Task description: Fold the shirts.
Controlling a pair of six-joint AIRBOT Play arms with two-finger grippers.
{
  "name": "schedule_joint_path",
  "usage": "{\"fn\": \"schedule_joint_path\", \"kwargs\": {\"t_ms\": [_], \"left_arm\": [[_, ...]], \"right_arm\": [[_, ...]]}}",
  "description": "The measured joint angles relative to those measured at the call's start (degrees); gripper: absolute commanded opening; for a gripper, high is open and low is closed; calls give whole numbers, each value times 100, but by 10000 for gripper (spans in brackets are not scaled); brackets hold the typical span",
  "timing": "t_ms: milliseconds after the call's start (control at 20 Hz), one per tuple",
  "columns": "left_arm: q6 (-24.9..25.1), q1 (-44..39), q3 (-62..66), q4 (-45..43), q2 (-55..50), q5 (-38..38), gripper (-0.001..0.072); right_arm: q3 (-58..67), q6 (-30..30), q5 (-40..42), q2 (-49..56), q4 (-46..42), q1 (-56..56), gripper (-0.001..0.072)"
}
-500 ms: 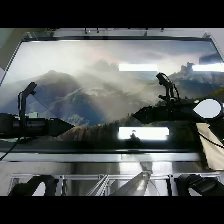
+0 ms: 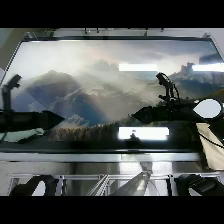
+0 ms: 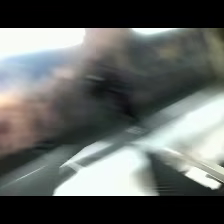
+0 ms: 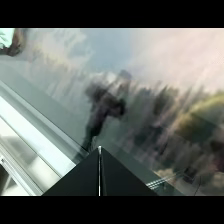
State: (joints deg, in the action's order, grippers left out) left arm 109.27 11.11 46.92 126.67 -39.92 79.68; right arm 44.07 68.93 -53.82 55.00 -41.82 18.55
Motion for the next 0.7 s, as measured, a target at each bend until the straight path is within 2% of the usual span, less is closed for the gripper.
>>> {"fn": "schedule_joint_path", "kwargs": {"t_ms": [150, 300, 500, 700], "left_arm": [[-479, 901, 610, -1499, -175, -219, 718], [-977, 1845, 927, -2417, -673, -339, 718], [-1224, 2553, 1049, -2865, -1705, -450, 718], [-1290, 2699, 1082, -3014, -2817, -619, 718]], "right_arm": [[0, 0, 0, 0, 0, 0, 21], [0, 0, 0, 2, -2, 0, 21], [0, 0, -2, 9, -2, 0, 21], [0, 0, 0, 11, -2, 0, 21]]}}
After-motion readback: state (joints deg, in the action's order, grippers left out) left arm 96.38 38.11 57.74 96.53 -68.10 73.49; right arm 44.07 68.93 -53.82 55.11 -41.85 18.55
